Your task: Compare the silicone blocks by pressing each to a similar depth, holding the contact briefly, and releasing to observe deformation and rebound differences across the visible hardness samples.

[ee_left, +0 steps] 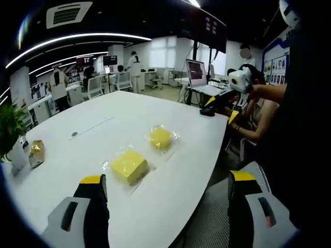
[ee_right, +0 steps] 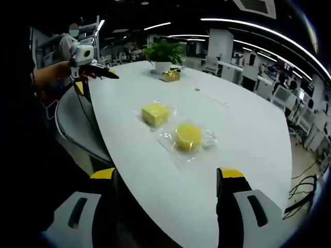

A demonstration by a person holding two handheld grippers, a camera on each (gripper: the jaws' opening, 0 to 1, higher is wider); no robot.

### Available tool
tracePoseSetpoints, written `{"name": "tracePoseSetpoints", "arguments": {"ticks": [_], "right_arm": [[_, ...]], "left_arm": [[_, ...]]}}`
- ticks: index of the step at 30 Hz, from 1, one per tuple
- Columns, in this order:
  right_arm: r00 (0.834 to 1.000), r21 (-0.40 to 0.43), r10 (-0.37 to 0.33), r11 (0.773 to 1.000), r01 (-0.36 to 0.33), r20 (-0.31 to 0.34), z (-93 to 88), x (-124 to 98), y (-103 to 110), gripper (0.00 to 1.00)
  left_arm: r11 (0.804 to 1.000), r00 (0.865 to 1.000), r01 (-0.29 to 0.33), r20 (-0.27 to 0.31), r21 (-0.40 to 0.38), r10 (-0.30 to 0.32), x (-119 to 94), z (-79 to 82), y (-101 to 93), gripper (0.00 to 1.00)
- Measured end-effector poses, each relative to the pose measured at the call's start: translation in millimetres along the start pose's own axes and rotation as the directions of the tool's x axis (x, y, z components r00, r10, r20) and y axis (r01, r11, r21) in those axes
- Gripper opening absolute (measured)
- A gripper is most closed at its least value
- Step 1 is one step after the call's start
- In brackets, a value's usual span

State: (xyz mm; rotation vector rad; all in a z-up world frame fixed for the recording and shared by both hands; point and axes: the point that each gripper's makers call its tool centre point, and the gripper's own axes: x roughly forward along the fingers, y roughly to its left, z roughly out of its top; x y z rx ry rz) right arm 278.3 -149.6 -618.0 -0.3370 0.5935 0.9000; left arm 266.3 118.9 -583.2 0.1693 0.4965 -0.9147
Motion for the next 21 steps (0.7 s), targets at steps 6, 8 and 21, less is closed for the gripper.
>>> {"name": "tracePoseSetpoints", "arguments": {"ticks": [6,8,21], "right_arm": [[1.0,-0.003,0.003,1.0,-0.003,0.01,3.7,-1,-1,0.72],[1.0,-0.01,0.005,1.0,-0.005,0.008,5.0,-1,-2,0.72],[0.999,-0.014,0.023,1.0,-0.023,0.022,10.8,5,-1,0.72]], "left_arm": [[1.0,1.0,0.004,0.006,-0.002,-0.004,3,3.1,-1.0,0.97],[1.0,1.0,0.002,0.009,-0.006,-0.002,4,3.8,-0.8,0.97],[1.0,1.0,-0.006,0.005,-0.009,0.006,1,4.0,5.4,0.97]]}}
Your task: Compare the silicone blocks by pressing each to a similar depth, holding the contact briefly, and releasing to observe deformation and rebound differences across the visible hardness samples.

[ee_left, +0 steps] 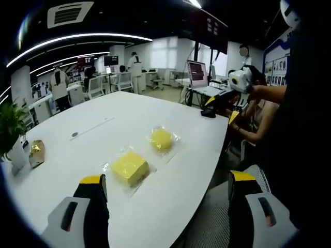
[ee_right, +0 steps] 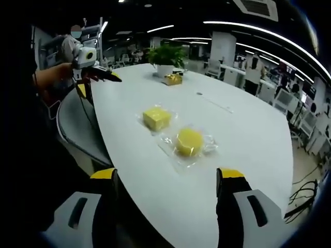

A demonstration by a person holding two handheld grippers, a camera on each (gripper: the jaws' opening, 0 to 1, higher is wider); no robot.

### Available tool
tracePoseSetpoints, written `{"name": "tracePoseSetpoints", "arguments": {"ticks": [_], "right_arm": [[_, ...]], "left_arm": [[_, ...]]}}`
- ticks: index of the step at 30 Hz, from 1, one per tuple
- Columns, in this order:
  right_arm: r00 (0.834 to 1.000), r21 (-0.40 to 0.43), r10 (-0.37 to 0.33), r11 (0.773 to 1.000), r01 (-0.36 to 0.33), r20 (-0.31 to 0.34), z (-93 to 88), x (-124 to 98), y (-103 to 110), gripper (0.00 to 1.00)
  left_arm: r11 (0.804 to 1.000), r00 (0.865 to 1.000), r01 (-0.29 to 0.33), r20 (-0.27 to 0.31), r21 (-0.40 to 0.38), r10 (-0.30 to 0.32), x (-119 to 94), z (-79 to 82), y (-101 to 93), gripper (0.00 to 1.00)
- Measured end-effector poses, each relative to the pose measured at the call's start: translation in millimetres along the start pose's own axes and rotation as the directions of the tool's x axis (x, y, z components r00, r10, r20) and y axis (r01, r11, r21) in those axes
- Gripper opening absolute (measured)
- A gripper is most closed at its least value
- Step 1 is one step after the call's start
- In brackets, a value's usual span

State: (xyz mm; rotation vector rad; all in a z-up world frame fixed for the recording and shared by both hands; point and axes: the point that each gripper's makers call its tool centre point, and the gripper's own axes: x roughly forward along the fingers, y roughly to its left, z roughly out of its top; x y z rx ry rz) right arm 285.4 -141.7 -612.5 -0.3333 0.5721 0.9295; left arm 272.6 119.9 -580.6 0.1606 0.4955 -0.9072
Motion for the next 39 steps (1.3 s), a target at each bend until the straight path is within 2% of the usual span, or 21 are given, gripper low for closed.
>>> {"name": "tracePoseSetpoints", "arguments": {"ticks": [3,5,7,10,13,18,23,29,39], "right_arm": [[1.0,0.022,0.003,1.0,-0.003,0.012,-0.4,1,0,0.72],[0.997,0.115,0.019,0.993,-0.027,0.074,6.0,2,1,0.73],[0.996,0.162,0.01,0.986,-0.025,0.092,6.0,2,-4,0.72],[0.996,0.185,-0.017,0.983,0.001,0.086,0.0,3,-12,0.72],[0.997,0.203,-0.026,0.979,0.012,0.07,-5.9,5,-15,0.73],[0.999,0.194,-0.019,0.981,0.009,0.049,-11.1,10,-16,0.75],[0.999,0.186,-0.006,0.983,-0.001,0.038,-13.7,16,-15,0.75],[0.999,0.192,0.006,0.981,-0.012,0.032,-14.6,26,-13,0.75],[1.0,0.199,0.015,0.98,-0.016,0.009,-16.2,34,-16,0.74]], "left_arm": [[1.0,1.0,-0.005,-0.004,0.002,0.005,-1,-1.6,4.2,0.97],[1.0,1.0,-0.014,0.001,0.001,0.014,-3,-2.2,8.2,0.97],[1.0,1.0,-0.021,0.007,-0.001,0.021,-5,-3.5,11.9,0.97],[0.999,0.999,-0.036,0.017,-0.008,0.036,-8,-6.4,17.9,0.98],[0.998,0.998,-0.058,-0.005,-0.02,0.058,-10,-15.3,24.3,0.98],[0.997,0.997,-0.066,0.023,-0.03,0.067,-9,-11.4,26.8,0.99],[0.997,0.997,-0.076,0.006,-0.016,0.076,-11,-19.1,31.1,0.99],[0.995,0.996,-0.085,0.003,-0.046,0.086,-18,-28.6,38.7,0.99],[0.996,0.997,-0.071,-0.006,-0.056,0.071,-12,-27.5,48.5,0.99]]}}
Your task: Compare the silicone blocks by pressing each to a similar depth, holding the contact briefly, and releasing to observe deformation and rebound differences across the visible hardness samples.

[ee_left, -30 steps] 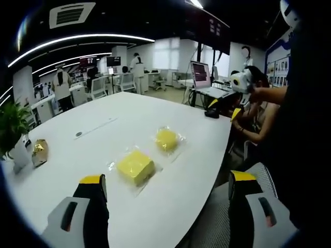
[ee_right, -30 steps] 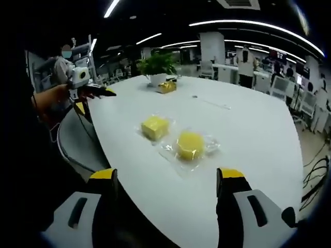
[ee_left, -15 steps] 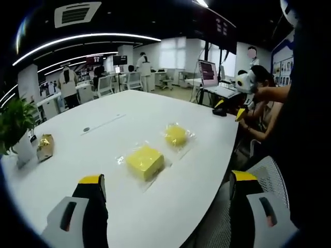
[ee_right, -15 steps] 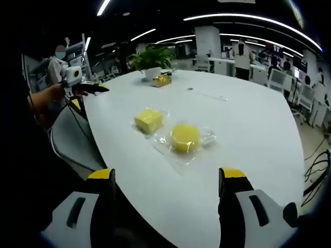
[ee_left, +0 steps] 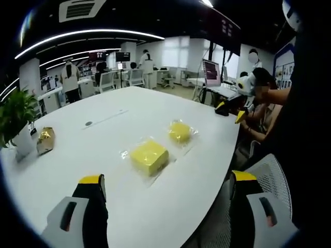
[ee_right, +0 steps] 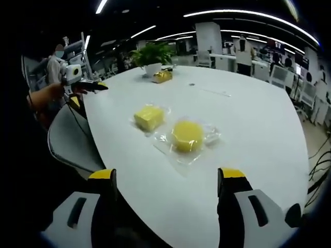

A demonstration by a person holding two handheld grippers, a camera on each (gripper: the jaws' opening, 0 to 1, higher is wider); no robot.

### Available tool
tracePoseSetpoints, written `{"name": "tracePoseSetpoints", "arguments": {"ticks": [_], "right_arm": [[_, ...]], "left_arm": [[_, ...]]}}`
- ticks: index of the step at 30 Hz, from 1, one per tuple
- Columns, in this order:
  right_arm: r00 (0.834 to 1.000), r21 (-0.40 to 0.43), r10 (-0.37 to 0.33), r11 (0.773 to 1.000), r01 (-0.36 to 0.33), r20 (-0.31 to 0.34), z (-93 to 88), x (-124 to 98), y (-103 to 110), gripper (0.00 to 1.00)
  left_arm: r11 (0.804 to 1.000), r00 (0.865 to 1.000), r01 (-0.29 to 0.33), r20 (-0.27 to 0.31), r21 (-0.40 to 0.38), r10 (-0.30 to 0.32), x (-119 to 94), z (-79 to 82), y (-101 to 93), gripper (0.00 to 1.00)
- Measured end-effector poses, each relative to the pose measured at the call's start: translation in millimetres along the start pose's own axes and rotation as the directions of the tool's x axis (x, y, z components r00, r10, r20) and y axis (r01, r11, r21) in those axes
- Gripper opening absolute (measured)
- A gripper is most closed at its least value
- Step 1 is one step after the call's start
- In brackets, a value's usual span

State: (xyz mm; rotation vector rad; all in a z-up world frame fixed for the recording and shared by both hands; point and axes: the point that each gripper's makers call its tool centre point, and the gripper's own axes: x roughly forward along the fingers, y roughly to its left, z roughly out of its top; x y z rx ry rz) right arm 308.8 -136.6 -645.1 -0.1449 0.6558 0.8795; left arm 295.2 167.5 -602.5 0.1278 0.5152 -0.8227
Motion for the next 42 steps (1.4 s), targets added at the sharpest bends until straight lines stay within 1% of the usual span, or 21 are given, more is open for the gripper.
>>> {"name": "tracePoseSetpoints", "arguments": {"ticks": [3,8,10,14,15,17,19,20,23,25,26,27,29,30,31,34,35,37,38,40,42], "right_arm": [[1.0,0.002,0.004,1.0,-0.004,-0.012,-0.4,1,0,0.73],[1.0,0.004,0.004,1.0,-0.003,-0.01,3.1,1,-2,0.72],[1.0,0.005,0.003,1.0,-0.003,-0.014,2.6,1,-3,0.72],[1.0,0.01,-0.003,1.0,0.004,-0.023,-0.7,0,-5,0.72],[1.0,0.012,-0.005,1.0,0.005,-0.025,-1.8,-1,-5,0.72],[1.0,0.02,-0.014,1.0,0.014,-0.024,-3.1,-2,-6,0.72],[0.999,0.033,-0.02,0.999,0.021,-0.025,-4.9,-2,-6,0.73],[0.999,0.038,-0.021,0.999,0.022,-0.028,-6.1,-3,-5,0.72],[0.999,0.044,-0.019,0.999,0.021,-0.045,-11.0,-3,-4,0.72],[0.998,0.044,-0.022,0.999,0.024,-0.052,-12.4,-4,-3,0.72],[0.998,0.047,-0.025,0.999,0.028,-0.054,-13.1,-5,-3,0.71],[0.998,0.049,-0.027,0.998,0.03,-0.056,-13.5,-6,-3,0.71],[0.998,0.055,-0.029,0.998,0.032,-0.051,-12.8,-7,-3,0.71],[0.998,0.059,-0.03,0.998,0.033,-0.047,-12.9,-7,-4,0.71],[0.998,0.065,-0.03,0.997,0.033,-0.047,-13.9,-8,-4,0.71],[0.998,0.072,-0.03,0.997,0.034,-0.051,-16.1,-8,-3,0.7],[0.999,0.079,-0.029,0.996,0.032,-0.041,-14.9,-9,-3,0.69],[0.999,0.08,-0.041,0.996,0.041,-0.008,-9.7,-11,-3,0.68],[0.999,0.083,-0.04,0.996,0.04,-0.002,-9.0,-12,-2,0.68],[0.999,0.085,-0.041,0.996,0.041,-0.008,-9.5,-12,-2,0.66],[0.999,0.085,-0.04,0.996,0.04,0.002,-7.4,-15,-2,0.64]], "left_arm": [[1.0,1.0,0.005,-0.004,-0.013,-0.006,3,0.2,3.6,0.98],[0.991,1.0,0.004,-0.018,-0.133,-0.006,15,-4.5,18.1,0.96],[0.986,0.999,0.03,-0.016,-0.165,-0.033,21,-3.6,21.0,0.9],[0.952,0.998,0.067,0.01,-0.3,-0.067,38,1.5,31.1,0.9],[0.944,0.999,0.047,-0.009,-0.328,-0.053,42,-0.5,39.4,0.88],[0.935,0.999,0.027,-0.012,-0.354,-0.034,50,0.4,52.5,0.86],[0.893,0.999,0.039,0.014,-0.449,-0.037,59,6.4,62.9,0.81],[0.865,0.999,0.053,0.032,-0.499,-0.043,65,10.3,68.7,0.79],[0.847,0.998,0.055,0.047,-0.528,-0.035,78,13.7,83.4,0.71],[0.817,0.998,0.068,0.045,-0.572,-0.051,89,12.8,88.7,0.69],[0.78,0.997,0.078,0.052,-0.621,-0.058,93,12.8,90.0,0.68],[0.726,0.996,0.088,0.054,-0.682,-0.071,98,10.9,91.9,0.67],[0.712,0.996,0.089,0.076,-0.697,-0.05,107,9.3,102.0,0.64],[0.721,0.997,0.082,0.062,-0.689,-0.054,110,5.8,104.1,0.63],[0.721,0.997,0.078,0.051,-0.689,-0.06,115,2.0,105.6,0.63],[0.686,0.997,0.065,0.024,-0.725,-0.07,127,-9.5,110.6,0.62],[0.684,0.997,0.069,0.03,-0.726,-0.068,130,-10.9,112.6,0.62],[0.629,0.998,0.069,0.047,-0.774,-0.051,137,-12.6,118.0,0.59],[0.597,0.996,0.081,0.079,-0.798,-0.03,141,-11.1,123.1,0.56],[0.518,0.994,0.103,0.112,-0.849,-0.015,146,-10.9,127.6,0.49],[0.489,0.991,0.123,0.131,-0.864,-0.019,151,-13.6,127.0,0.44]]}}
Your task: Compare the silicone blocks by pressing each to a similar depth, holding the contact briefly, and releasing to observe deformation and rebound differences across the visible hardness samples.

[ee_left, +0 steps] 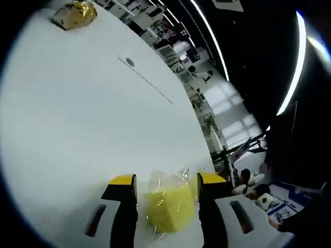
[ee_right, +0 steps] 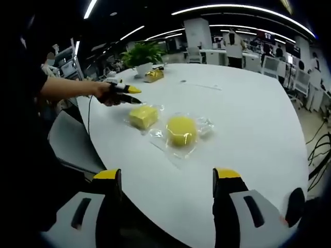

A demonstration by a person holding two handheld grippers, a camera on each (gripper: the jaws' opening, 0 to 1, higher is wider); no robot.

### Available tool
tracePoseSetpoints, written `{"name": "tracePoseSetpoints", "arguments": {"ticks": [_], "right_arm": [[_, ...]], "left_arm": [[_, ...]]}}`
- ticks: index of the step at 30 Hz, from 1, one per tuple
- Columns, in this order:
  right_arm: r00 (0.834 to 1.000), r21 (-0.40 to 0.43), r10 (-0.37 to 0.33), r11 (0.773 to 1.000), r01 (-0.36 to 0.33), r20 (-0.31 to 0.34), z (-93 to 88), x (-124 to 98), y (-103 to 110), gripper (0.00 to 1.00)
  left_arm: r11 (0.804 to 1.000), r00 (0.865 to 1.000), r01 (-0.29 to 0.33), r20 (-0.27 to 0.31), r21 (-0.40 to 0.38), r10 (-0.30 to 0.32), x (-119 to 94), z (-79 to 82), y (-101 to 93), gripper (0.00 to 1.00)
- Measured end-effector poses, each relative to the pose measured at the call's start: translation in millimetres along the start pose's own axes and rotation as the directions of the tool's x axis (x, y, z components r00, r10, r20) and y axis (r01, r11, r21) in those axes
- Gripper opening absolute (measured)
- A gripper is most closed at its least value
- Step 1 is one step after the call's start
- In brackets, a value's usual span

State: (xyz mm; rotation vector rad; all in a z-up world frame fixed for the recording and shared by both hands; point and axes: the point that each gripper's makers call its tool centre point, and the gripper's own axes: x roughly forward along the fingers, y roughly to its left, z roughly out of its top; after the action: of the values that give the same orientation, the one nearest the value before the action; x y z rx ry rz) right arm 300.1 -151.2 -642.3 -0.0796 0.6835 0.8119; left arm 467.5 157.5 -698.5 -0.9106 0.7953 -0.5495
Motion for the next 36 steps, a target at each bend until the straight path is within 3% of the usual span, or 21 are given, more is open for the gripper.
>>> {"name": "tracePoseSetpoints", "arguments": {"ticks": [6,8,13,15,17,21,23,25,26,27,28,30,32,34,36], "right_arm": [[0.998,0.03,-0.031,0.999,0.029,0.054,9.6,-6,-7,0.61],[0.995,-0.013,-0.071,0.997,0.073,0.07,11.8,-8,-13,0.61],[0.995,-0.005,-0.067,0.998,0.068,0.069,13.2,-12,-10,0.59],[0.995,-0.043,-0.09,0.995,0.092,0.041,7.9,-13,-13,0.57],[0.995,-0.045,-0.086,0.995,0.088,0.043,7.4,-13,-10,0.57],[0.996,-0.023,-0.076,0.997,0.077,0.05,6.2,-13,-8,0.56],[0.996,-0.025,-0.079,0.996,0.08,0.049,5.0,-14,-7,0.56],[0.996,-0.022,-0.079,0.997,0.08,0.051,4.7,-15,-7,0.56],[0.995,-0.023,-0.08,0.996,0.081,0.053,4.8,-16,-6,0.56],[0.995,-0.026,-0.08,0.996,0.082,0.052,4.7,-16,-6,0.56],[0.995,-0.025,-0.082,0.996,0.084,0.05,4.1,-16,-7,0.56],[0.995,-0.024,-0.08,0.996,0.081,0.052,4.5,-17,-6,0.56],[0.996,-0.025,-0.076,0.997,0.078,0.056,6.3,-18,-5,0.55],[0.995,-0.028,-0.072,0.997,0.074,0.066,9.7,-18,-4,0.55],[0.995,-0.035,-0.069,0.997,0.072,0.076,13.0,-19,-3,0.55]], "left_arm": [[1.0,0.999,0.007,-0.034,-0.013,-0.008,9,-14.3,8.1,0.37],[1.0,0.999,0.02,-0.044,-0.009,-0.021,10,-19.1,6.4,0.27],[0.998,1.0,0.022,-0.02,0.055,-0.021,16,-19.6,7.8,0.1],[0.999,0.999,0.034,-0.017,0.029,-0.034,16,-20.0,7.0,0.01],[0.998,0.998,0.057,-0.006,0.016,-0.057,16,-20.5,3.1,0.0],[0.992,0.998,0.063,-0.022,0.113,-0.061,15,-22.2,-3.1,0.0],[0.977,0.998,0.062,-0.036,0.202,-0.056,14,-22.0,-7.1,0.0],[0.942,0.999,0.048,-0.039,0.332,-0.036,11,-19.3,-13.3,0.0],[0.893,1.0,0.015,-0.02,0.451,-0.007,9,-15.4,-16.2,0.0],[0.861,1.0,-0.004,-0.017,0.508,0.014,7,-14.8,-18.3,0.0],[0.849,0.998,0.029,-0.055,0.527,0.0,6,-21.2,-25.9,0.0],[0.785,0.998,0.065,-0.048,0.616,-0.045,4,-21.1,-48.5,0.0],[0.757,0.992,0.121,-0.066,0.642,-0.104,-1,-23.4,-74.2,0.0],[0.697,0.982,0.176,-0.078,0.695,-0.17,-7,-23.4,-102.5,0.0],[0.624,0.971,0.223,-0.114,0.749,-0.21,-14,-28.3,-127.0,0.0]]}}
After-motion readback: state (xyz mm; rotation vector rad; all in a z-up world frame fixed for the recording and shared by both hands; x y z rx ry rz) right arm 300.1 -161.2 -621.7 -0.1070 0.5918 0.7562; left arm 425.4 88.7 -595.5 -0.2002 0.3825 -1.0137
